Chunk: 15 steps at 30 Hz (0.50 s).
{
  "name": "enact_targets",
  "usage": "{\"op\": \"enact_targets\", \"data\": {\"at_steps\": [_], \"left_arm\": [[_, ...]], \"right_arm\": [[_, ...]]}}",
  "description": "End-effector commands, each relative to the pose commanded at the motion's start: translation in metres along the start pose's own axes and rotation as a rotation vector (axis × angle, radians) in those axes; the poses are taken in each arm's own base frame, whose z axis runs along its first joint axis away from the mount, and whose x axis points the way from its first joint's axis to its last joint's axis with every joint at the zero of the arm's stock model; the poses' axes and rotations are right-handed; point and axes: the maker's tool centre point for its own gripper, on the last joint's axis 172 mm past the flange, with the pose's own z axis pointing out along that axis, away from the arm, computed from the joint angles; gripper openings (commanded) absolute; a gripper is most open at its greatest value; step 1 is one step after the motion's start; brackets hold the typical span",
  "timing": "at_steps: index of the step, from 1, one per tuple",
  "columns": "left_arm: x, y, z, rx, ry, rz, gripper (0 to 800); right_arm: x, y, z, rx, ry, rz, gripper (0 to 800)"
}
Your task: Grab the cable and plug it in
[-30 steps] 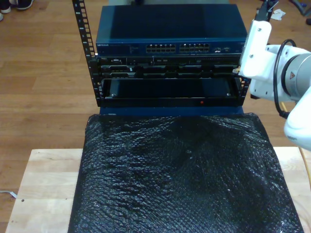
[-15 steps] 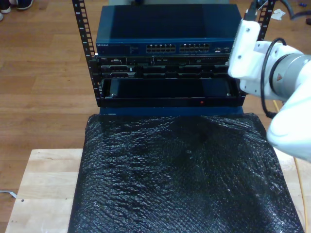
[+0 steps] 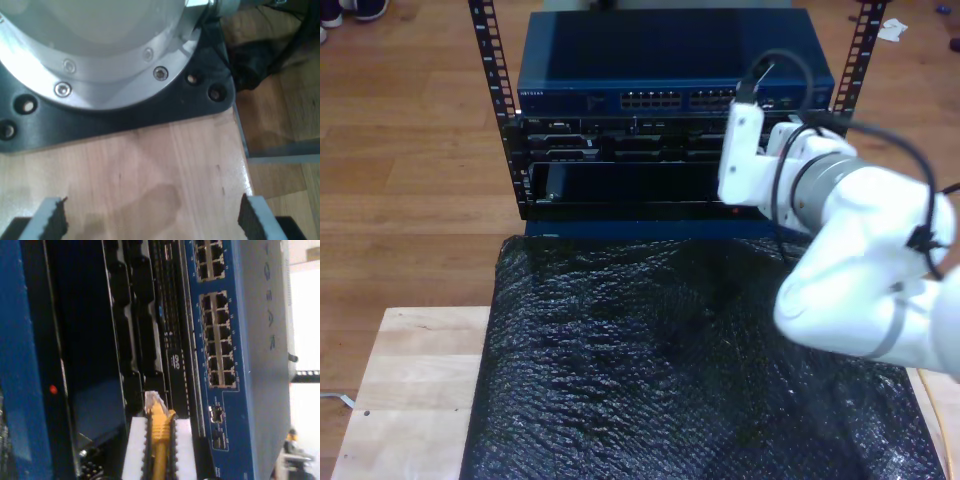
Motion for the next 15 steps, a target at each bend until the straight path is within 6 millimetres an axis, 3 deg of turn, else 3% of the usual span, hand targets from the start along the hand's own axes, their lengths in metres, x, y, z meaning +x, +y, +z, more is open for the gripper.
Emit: {"op": "enact_targets", "data": {"at_steps": [4,7,15], "left_arm": [[0.000,0.000,0.000,0.000,-0.002,0.000,800],[0.000,0.000,0.000,0.000,-0.002,0.000,800],[0.000,0.000,0.000,0.000,-0.002,0.000,800]], "right_arm": [[0.005,0.003,-0.008,-0.046,0.000,-0.015,0],[0.007,0.017,-0.014,-0.113,-0.007,-0.022,0],[-0.003,0.013,-0.010,-0.150,-0.042,-0.025,0]]}}
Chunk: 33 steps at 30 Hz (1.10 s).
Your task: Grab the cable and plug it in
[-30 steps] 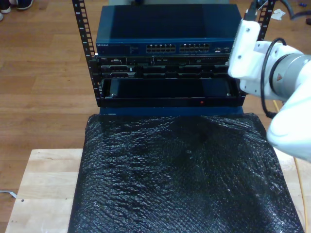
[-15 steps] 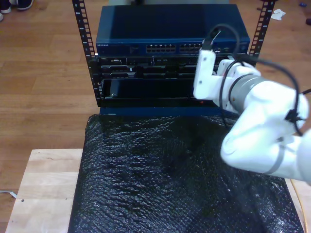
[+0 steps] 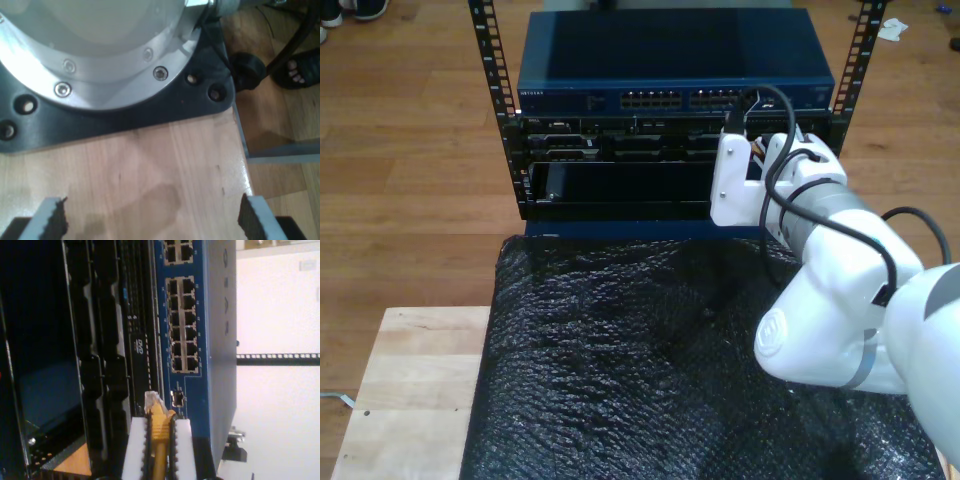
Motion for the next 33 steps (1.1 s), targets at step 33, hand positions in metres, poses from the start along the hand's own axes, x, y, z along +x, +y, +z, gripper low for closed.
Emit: {"op": "enact_targets", "data": {"at_steps": [33], "left_arm": [[0.000,0.000,0.000,0.000,0.000,0.000,800]], "right_arm": [[-0.018,0.003,0.019,-0.079,-0.057,-0.040,0]]}}
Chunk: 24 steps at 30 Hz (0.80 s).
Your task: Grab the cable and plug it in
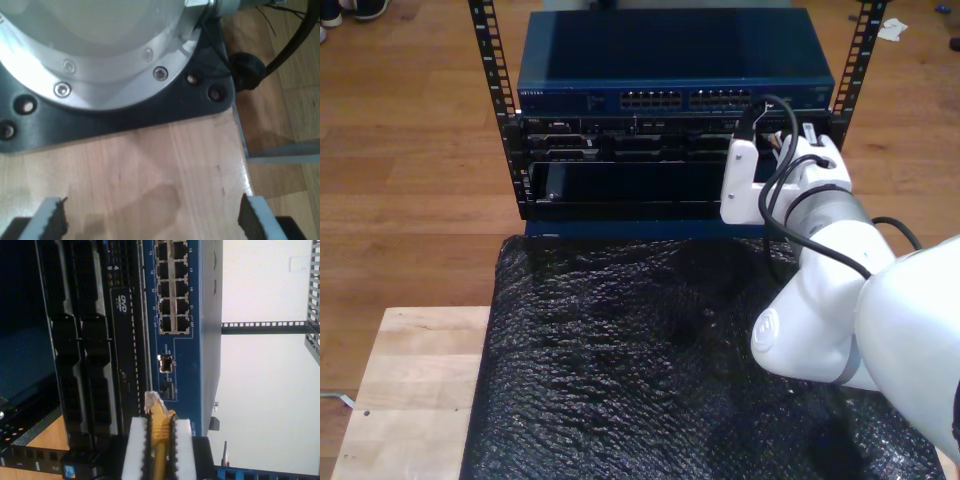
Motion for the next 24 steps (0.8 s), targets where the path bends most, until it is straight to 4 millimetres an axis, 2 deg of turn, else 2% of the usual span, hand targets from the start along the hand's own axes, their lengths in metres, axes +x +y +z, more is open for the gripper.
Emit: {"op": "enact_targets", "data": {"at_steps": [4,11,15,18,24], "left_arm": [[0.000,0.000,0.000,0.000,0.000,0.000,800],[0.000,0.000,0.000,0.000,0.002,0.000,800],[0.000,0.000,0.000,0.000,0.002,0.002,800],[0.000,0.000,0.000,0.000,0.002,0.002,800],[0.000,0.000,0.000,0.000,0.002,0.002,800]], "right_arm": [[0.006,0.001,-0.005,-0.001,0.022,-0.018,0],[0.027,0.002,-0.006,-0.011,0.094,-0.094,0],[0.021,-0.005,-0.007,0.002,0.086,-0.098,0],[0.005,-0.004,-0.003,0.005,0.058,-0.086,0],[0.000,-0.002,-0.002,-0.001,0.048,-0.075,0]]}}
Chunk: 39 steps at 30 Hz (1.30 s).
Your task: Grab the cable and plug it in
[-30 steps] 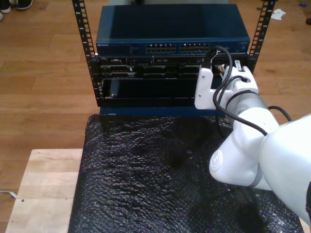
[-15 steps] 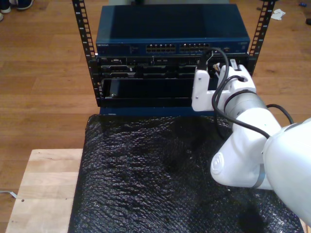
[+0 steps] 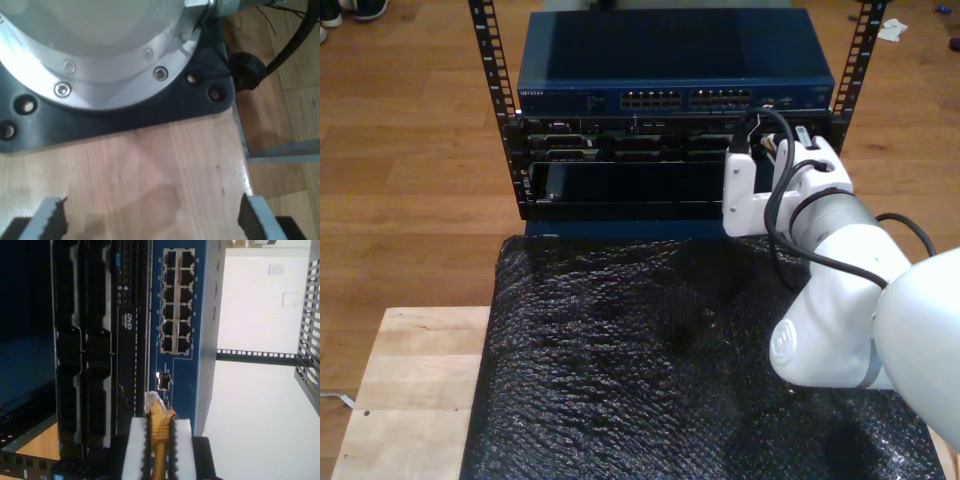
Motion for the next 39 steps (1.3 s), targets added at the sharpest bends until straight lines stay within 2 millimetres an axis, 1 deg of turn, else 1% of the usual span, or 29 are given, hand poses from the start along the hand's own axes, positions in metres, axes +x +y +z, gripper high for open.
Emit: {"op": "enact_targets", "data": {"at_steps": [4,9,16,19,22,27,29,32,36,38,39], "left_arm": [[0.000,0.000,0.000,0.000,0.000,0.000,800],[0.000,0.000,0.000,0.000,-0.002,-0.002,800],[0.000,0.000,0.000,0.000,0.000,-0.002,800],[0.000,0.000,0.000,0.000,0.000,0.000,800],[0.000,0.000,0.000,0.000,-0.002,0.000,800],[0.000,0.000,0.000,0.000,0.000,0.000,800],[0.000,0.000,0.000,0.000,0.000,0.000,800],[0.000,0.000,0.000,0.000,-0.002,-0.002,800],[0.000,0.000,0.000,0.000,0.000,0.000,800],[0.000,0.000,0.000,0.000,-0.002,0.000,800],[0.000,0.000,0.000,0.000,0.000,0.000,800]], "right_arm": [[0.000,0.007,0.000,-0.013,0.001,0.001,0],[0.000,0.009,0.001,-0.017,-0.001,0.006,0],[-0.019,0.017,0.003,-0.075,-0.045,0.004,0],[-0.021,0.017,0.006,-0.093,-0.056,-0.001,0],[-0.023,0.027,0.007,-0.124,-0.063,0.002,0],[-0.019,0.036,0.020,-0.145,-0.064,0.008,0],[-0.019,0.036,0.023,-0.146,-0.065,0.011,0],[-0.019,0.031,0.028,-0.139,-0.066,0.014,0],[-0.021,0.042,0.039,-0.164,-0.069,0.083,0],[-0.021,0.031,0.048,-0.152,-0.069,0.116,0],[-0.020,0.030,0.051,-0.154,-0.067,0.129,0]]}}
